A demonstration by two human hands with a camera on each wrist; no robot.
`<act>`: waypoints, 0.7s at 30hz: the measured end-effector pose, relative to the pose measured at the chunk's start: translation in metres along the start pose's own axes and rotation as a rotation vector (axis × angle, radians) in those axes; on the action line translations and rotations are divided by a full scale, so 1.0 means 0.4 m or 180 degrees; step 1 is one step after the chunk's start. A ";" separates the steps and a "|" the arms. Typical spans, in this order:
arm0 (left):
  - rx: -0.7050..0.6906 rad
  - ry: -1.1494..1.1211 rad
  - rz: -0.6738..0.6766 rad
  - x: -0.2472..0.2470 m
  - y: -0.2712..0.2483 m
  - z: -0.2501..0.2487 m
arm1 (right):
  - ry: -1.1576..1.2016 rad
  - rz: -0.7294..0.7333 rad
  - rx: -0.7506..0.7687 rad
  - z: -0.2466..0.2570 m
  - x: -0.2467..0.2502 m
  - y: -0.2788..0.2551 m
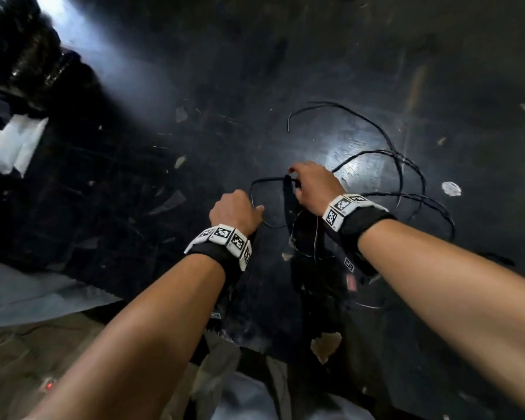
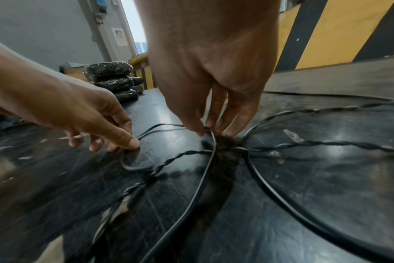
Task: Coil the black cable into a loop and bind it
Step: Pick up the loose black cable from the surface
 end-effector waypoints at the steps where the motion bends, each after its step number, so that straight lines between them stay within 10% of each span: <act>1: 0.0017 -0.0053 0.0018 -0.001 0.001 -0.003 | 0.0051 -0.0032 -0.0031 -0.007 -0.005 0.009; 15: -0.1607 -0.1975 0.0379 0.197 -0.021 -0.008 | 0.1231 -0.0358 0.0265 0.036 0.174 -0.082; 21: -0.2230 -0.1868 0.1498 0.293 -0.122 -0.063 | 0.0921 -0.0555 0.0668 0.084 0.350 -0.170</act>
Point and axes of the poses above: each hand's wrist, its own y-axis towards the middle knuckle, its own x-axis out of the back of the hand, z = x × y, the point moved 2 cm from there along y, towards the middle knuckle, and after that the axes turned 9 degrees about z, right-handed, at the moved point
